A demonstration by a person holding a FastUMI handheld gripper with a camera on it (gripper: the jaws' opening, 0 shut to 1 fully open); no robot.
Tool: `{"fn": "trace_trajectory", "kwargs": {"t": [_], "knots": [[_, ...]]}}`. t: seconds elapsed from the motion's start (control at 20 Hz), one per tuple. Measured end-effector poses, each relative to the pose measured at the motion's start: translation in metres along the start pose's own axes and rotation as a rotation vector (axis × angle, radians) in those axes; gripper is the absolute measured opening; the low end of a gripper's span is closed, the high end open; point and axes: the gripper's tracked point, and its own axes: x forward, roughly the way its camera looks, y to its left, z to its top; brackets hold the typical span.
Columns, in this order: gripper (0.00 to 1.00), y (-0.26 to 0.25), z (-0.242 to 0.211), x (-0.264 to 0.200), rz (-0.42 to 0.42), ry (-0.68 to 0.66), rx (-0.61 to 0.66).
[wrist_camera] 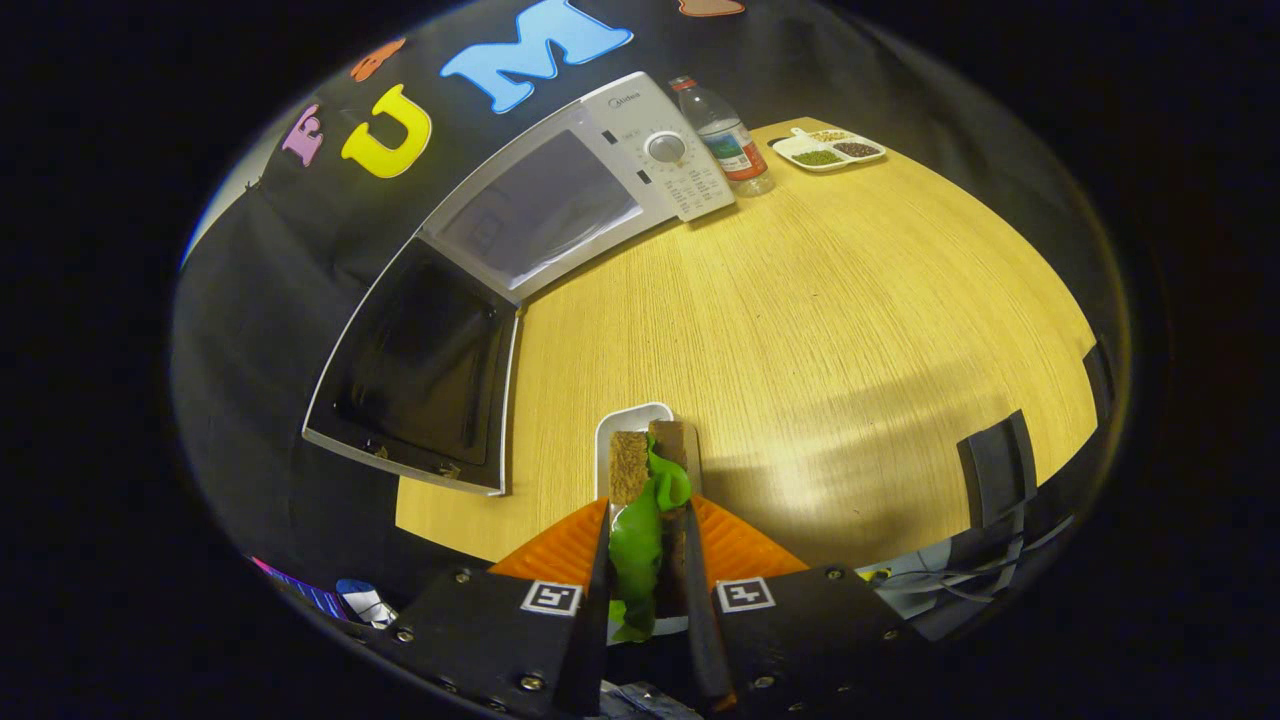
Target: Open the microwave, put the food inside, and close the microwave door.
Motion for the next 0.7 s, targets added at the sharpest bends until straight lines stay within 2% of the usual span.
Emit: {"fn": "trace_trajectory", "kwargs": {"t": [0.35,0.7], "knots": [[0.35,0.042,0.021,-0.029,0.017,-0.162,0.051],[0.34,0.096,0.048,-0.021,0.078,-0.273,0.096]]}}
